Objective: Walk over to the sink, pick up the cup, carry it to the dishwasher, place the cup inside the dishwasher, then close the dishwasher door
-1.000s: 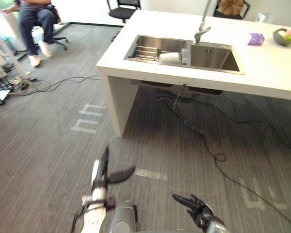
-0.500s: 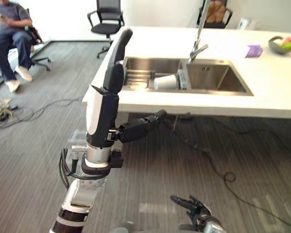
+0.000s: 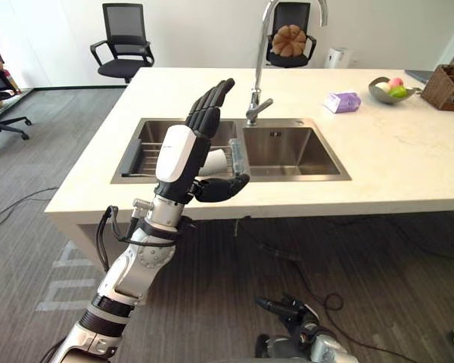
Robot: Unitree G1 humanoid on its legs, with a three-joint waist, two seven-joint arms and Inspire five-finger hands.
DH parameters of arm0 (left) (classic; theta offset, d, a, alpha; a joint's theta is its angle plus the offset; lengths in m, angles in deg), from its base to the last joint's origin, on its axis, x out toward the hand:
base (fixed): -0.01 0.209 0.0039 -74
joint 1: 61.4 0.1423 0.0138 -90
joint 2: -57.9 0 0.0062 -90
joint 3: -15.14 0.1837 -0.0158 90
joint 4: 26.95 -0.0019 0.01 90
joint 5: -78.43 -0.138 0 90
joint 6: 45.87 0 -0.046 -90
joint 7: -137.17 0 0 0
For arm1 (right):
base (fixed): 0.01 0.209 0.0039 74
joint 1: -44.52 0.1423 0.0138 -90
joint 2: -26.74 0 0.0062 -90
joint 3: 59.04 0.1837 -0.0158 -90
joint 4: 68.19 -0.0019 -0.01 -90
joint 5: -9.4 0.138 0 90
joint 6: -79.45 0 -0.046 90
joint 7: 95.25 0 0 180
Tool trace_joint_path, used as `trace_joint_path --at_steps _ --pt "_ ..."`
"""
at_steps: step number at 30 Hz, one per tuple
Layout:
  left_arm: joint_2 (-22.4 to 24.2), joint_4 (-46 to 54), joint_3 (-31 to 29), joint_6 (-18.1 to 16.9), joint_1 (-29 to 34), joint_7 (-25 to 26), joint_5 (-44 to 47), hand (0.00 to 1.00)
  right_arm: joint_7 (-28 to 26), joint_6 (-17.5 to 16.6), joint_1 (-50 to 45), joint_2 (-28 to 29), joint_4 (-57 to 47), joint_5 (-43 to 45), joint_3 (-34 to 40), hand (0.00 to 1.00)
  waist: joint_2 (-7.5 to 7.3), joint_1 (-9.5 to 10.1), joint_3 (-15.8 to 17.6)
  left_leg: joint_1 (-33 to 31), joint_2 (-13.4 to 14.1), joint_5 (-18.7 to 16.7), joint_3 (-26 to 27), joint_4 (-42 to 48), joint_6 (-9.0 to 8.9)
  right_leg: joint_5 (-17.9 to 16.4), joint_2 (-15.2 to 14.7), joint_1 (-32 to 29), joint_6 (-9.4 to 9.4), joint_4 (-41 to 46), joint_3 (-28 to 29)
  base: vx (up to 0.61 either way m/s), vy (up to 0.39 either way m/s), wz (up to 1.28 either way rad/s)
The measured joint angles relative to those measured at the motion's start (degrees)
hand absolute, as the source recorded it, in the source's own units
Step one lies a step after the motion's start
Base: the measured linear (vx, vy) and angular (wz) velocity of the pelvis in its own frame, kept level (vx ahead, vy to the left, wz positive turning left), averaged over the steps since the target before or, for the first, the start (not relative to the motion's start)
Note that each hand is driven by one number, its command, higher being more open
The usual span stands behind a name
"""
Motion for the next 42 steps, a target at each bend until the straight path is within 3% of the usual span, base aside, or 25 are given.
trace_joint_path --at_steps 1,3,4,5,6,7,8,9,10,11,14,19,21,24,26,27,28,30,31,32,35,37,40,42 --pt "0.0 0.3 0.0 1.2 -0.5 -0.8 0.0 1.00 -0.8 0.4 -0.8 -0.5 -1.1 -1.1 0.0 1.00 0.79 0.14 0.3 -3.1 1.5 4.1 -0.1 6.4 0.39 -0.1 0.9 2.1 -0.49 -1.9 -0.4 0.20 -0.156 0.13" --pt "-0.1 0.6 -0.1 2.7 -0.8 -1.7 0.0 1.00 -1.8 0.9 -1.8 -1.1 -2.0 -1.9 -0.3 1.00 1.83 0.35 0.0 -7.4 4.6 7.6 0.1 15.5 0.36 -0.3 2.4 5.4 -1.32 -4.7 -1.1 0.22 -0.083 0.17" --pt "-0.3 0.6 -0.1 2.9 -1.2 -2.2 0.0 1.00 -1.7 1.2 -2.2 -1.6 -1.8 -1.8 -0.1 1.00 2.37 0.14 -0.3 -10.3 6.0 4.4 1.2 18.6 0.32 -0.7 2.7 7.9 -1.85 -6.4 -1.9 0.28 -0.071 0.29" --pt "-0.9 0.5 -0.2 2.9 -1.8 -3.0 0.0 1.00 -1.5 1.2 -2.6 -2.2 -0.7 -1.8 -0.1 1.00 1.58 0.24 -0.2 -12.0 6.0 0.3 3.9 16.4 0.17 -0.7 2.4 10.2 -1.86 -8.7 -2.2 0.21 -0.048 0.23" --pt "-1.5 0.5 -0.3 2.8 -2.2 -3.1 0.0 1.00 -1.4 1.2 -2.6 -2.4 0.0 -1.8 0.0 1.00 1.49 0.33 -0.3 -12.3 5.6 -1.4 5.4 13.4 0.07 -0.6 2.1 11.1 -1.88 -9.6 -2.2 0.21 -0.020 0.05" --pt "-2.7 0.5 -0.8 2.8 -3.1 -3.3 0.0 1.00 -1.4 1.1 -2.6 -3.0 1.5 -1.8 0.1 1.00 1.41 0.81 -0.5 -12.2 3.8 -3.2 7.6 3.3 -0.38 -0.4 1.3 12.0 -1.59 -11.0 -2.1 0.19 0.026 -0.03" --pt "-3.5 0.5 -1.9 3.0 -4.3 -4.2 0.0 1.00 -1.5 1.0 -2.3 -3.6 2.7 -1.8 0.2 1.00 1.50 0.92 -0.7 -11.9 1.3 -2.6 8.4 -9.2 -0.75 0.0 0.4 12.2 -1.14 -11.8 -2.0 0.19 0.052 -0.02" --pt "-3.7 0.4 -2.3 3.2 -4.8 -4.3 0.0 1.00 -1.5 1.0 -2.1 -3.8 3.2 -1.8 0.3 1.00 1.56 0.91 -0.8 -11.8 0.3 -1.3 8.4 -15.0 -0.93 -0.1 0.0 12.2 -0.64 -12.1 -1.9 0.24 0.127 -0.06" --pt "-3.8 0.1 -2.6 4.1 -6.4 -4.5 0.1 1.00 -1.6 1.1 -1.8 -4.1 4.2 -1.9 0.4 1.00 1.58 1.34 -0.9 -11.2 -1.8 5.9 7.7 -24.6 -1.60 -0.3 -0.8 12.0 0.47 -12.1 -1.2 0.22 0.125 -0.18" --pt "-4.0 -0.1 -2.6 5.2 -7.4 -5.0 0.1 1.00 -1.6 1.1 -1.8 -4.5 4.4 -1.9 0.4 1.00 1.96 1.63 -1.4 -9.7 -2.9 11.1 7.8 -28.7 -1.19 -0.2 -1.2 12.0 2.32 -11.8 -0.4 0.23 0.126 -0.17" --pt "-4.2 -2.4 -2.3 8.1 -9.9 -7.7 0.0 1.00 -1.5 1.2 -1.4 -3.0 4.2 -1.8 0.2 1.00 -0.21 1.45 -1.9 -8.8 -5.3 11.1 9.0 -30.6 -0.72 -0.5 -3.4 11.7 3.61 -12.5 0.6 0.25 0.121 -0.07" --pt "-8.3 -8.4 2.0 13.9 -16.1 -16.5 1.1 1.00 -1.0 2.5 -1.3 -2.1 3.8 -1.8 0.1 1.00 -0.55 1.41 -2.1 -4.3 -7.7 11.0 10.2 -33.3 -0.72 -1.7 -5.4 14.5 5.21 -12.9 2.2 0.11 0.052 -0.13" --pt "-8.7 -8.9 3.5 14.2 -19.2 -19.5 2.9 1.00 -0.7 2.6 -1.3 -1.9 3.6 -1.6 0.9 1.00 -0.52 1.37 -2.1 -3.5 -8.0 10.1 10.0 -34.2 -0.27 -3.6 -5.7 13.5 5.47 -10.3 2.4 0.01 0.006 -0.02" --pt "-9.3 -8.7 5.8 13.7 -21.9 -23.6 5.9 1.00 -0.1 2.5 -1.7 -1.2 3.7 -1.1 2.9 1.00 -3.13 0.76 -2.4 0.1 -10.8 8.1 9.8 -36.1 0.61 -9.5 -9.2 11.8 6.58 -0.1 2.7 0.02 0.061 0.01" --pt "-10.1 -8.7 6.5 13.6 -21.9 -25.9 8.7 1.00 -0.2 2.1 -1.4 -1.6 3.2 -1.1 3.7 1.00 -4.16 0.18 -2.1 2.6 -12.2 7.6 9.7 -37.5 1.38 -10.2 -11.8 6.6 5.12 14.1 2.8 0.04 0.064 0.04" --pt "-11.0 -8.8 7.1 13.5 -21.8 -27.9 10.5 1.00 -0.3 1.8 -1.3 -1.6 2.6 -1.2 3.8 1.00 -3.86 -0.84 -2.4 4.1 -12.1 7.1 9.1 -37.4 2.10 -8.8 -12.6 3.7 2.28 21.3 2.7 0.08 0.073 0.18" --pt "-11.2 -8.8 7.2 13.4 -21.8 -29.2 11.7 1.00 -0.3 1.9 -1.3 -1.7 2.9 -1.2 3.7 1.00 -3.77 -1.01 -2.8 3.9 -11.8 7.2 9.2 -36.8 1.94 -9.1 -12.6 3.1 1.64 19.8 2.3 0.10 0.052 0.13" --pt "-13.6 -8.7 7.1 12.8 -22.3 -31.2 15.4 1.00 -0.6 2.7 -1.1 -1.2 3.2 -1.3 2.4 1.00 -5.47 -0.67 -3.7 2.8 -11.9 6.5 9.7 -35.5 1.44 -6.4 -12.2 3.5 2.33 8.8 0.9 0.13 0.014 -0.06" --pt "-15.3 -8.7 7.0 13.5 -22.4 -33.0 19.6 1.00 -0.9 3.3 -1.4 -0.8 3.7 -1.3 2.1 1.00 -5.89 -0.60 -4.2 1.8 -10.9 6.3 9.7 -35.0 1.13 -4.6 -10.2 6.5 5.13 0.0 1.1 0.15 -0.016 -0.12" --pt "-15.9 -8.8 7.0 13.7 -22.4 -33.5 20.6 1.00 -1.0 3.5 -1.4 -0.7 3.9 -1.3 2.1 1.00 -5.85 -0.59 -4.2 1.2 -10.5 6.2 9.8 -34.6 0.99 -3.3 -9.6 7.3 6.62 -2.7 1.2 0.14 -0.030 -0.16" --pt "-16.4 -10.7 7.1 14.9 -22.4 -36.0 21.1 1.00 -1.3 4.8 -1.1 -1.2 4.0 -1.2 2.4 1.00 -5.29 -0.78 -3.3 0.2 -9.2 5.1 9.1 -32.4 0.33 -0.1 -8.0 10.2 6.87 -8.9 1.2 0.08 -0.017 -0.15" --pt "-15.9 -11.6 7.1 14.9 -22.3 -37.3 21.5 1.00 -1.5 5.4 -1.4 -2.0 4.2 -1.2 2.4 1.00 -4.25 -0.95 -2.6 0.2 -7.6 2.1 8.8 -28.5 -0.03 1.0 -6.5 13.2 6.81 -12.2 1.2 0.06 -0.004 -0.10" --pt "-15.4 -11.5 6.6 15.1 -22.3 -37.9 22.0 1.00 -1.8 5.4 -1.4 -2.6 5.4 -1.2 2.4 1.00 -3.95 -0.93 -2.4 0.1 -7.1 1.6 8.8 -27.8 -0.21 2.1 -5.7 14.4 6.67 -14.5 1.2 0.00 -0.008 -0.05" --pt "-14.3 -11.5 5.6 17.2 -22.1 -38.6 25.7 1.00 -1.9 5.4 -1.4 -3.1 5.8 -1.2 2.4 1.00 -3.48 -0.86 -2.1 -0.5 -7.0 1.5 8.8 -27.8 -0.19 2.9 -5.5 14.3 6.72 -15.6 1.2 -0.04 -0.004 -0.03"
